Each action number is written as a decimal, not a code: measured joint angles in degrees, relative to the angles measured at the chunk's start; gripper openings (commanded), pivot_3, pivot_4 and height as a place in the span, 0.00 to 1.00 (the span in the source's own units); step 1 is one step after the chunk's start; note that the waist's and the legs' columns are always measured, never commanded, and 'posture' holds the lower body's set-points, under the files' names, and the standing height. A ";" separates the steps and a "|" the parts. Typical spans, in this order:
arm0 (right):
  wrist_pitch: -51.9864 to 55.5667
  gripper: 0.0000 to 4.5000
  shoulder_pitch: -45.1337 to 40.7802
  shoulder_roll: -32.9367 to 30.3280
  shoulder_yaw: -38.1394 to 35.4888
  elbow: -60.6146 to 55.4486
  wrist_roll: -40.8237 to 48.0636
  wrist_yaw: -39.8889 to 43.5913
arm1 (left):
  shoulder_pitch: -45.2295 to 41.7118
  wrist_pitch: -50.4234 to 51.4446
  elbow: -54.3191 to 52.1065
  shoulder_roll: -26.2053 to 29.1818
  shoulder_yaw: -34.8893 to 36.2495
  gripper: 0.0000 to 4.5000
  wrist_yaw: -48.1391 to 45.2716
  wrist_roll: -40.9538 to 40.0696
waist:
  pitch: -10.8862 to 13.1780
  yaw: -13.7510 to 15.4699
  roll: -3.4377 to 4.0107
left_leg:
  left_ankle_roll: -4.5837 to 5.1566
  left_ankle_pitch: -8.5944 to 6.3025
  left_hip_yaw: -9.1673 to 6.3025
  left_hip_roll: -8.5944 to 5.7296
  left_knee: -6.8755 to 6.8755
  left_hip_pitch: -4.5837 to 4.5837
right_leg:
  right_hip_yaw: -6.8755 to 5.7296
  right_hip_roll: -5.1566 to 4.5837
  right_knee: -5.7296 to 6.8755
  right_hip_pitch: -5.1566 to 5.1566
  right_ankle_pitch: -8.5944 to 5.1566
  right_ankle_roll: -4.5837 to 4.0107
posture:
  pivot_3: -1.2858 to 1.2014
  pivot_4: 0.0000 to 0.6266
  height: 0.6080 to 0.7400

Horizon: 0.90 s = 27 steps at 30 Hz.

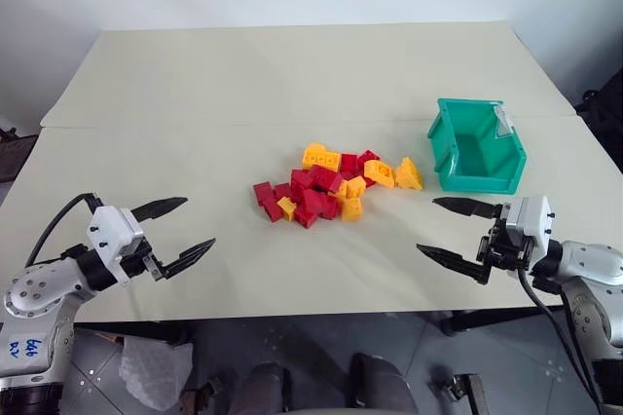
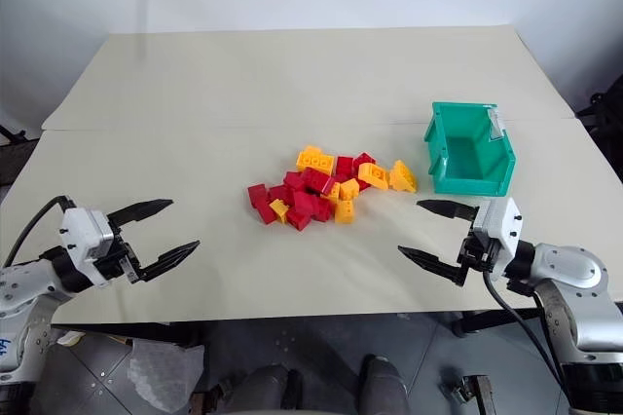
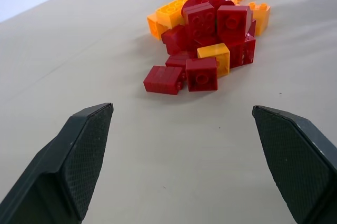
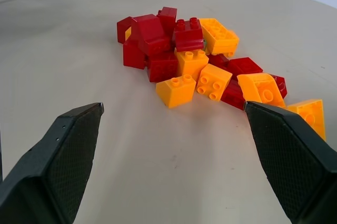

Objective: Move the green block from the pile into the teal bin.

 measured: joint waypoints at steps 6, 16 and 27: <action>1.58 0.96 -1.84 0.73 0.29 0.34 -0.36 -1.29 | 0.57 2.02 -0.57 -0.25 -0.50 1.00 -0.90 -1.66 | 0.00 -0.03 0.00 | 0.00 0.00 0.00 0.01 0.00 0.01 | 0.00 0.00 0.01 0.00 0.00 0.00 | 0.52 0.24 1.00; 18.31 0.25 -20.00 7.53 15.23 -2.85 -4.10 -9.73 | 5.62 3.09 -0.69 -1.65 0.82 1.00 -3.44 -4.14 | 0.00 -0.73 0.01 | -0.07 -0.03 -0.02 0.05 0.01 0.00 | -0.01 0.01 0.07 -0.10 0.00 -0.01 | 0.52 0.24 1.00; 24.24 0.00 -38.91 19.54 29.52 14.94 -18.47 -15.71 | 5.70 3.51 -5.71 -5.73 0.28 1.00 2.68 -3.80 | 0.00 -0.78 0.00 | -0.07 -0.04 -0.07 0.02 0.05 -0.11 | -0.17 -0.02 0.27 -0.23 0.02 0.02 | 0.52 0.24 1.00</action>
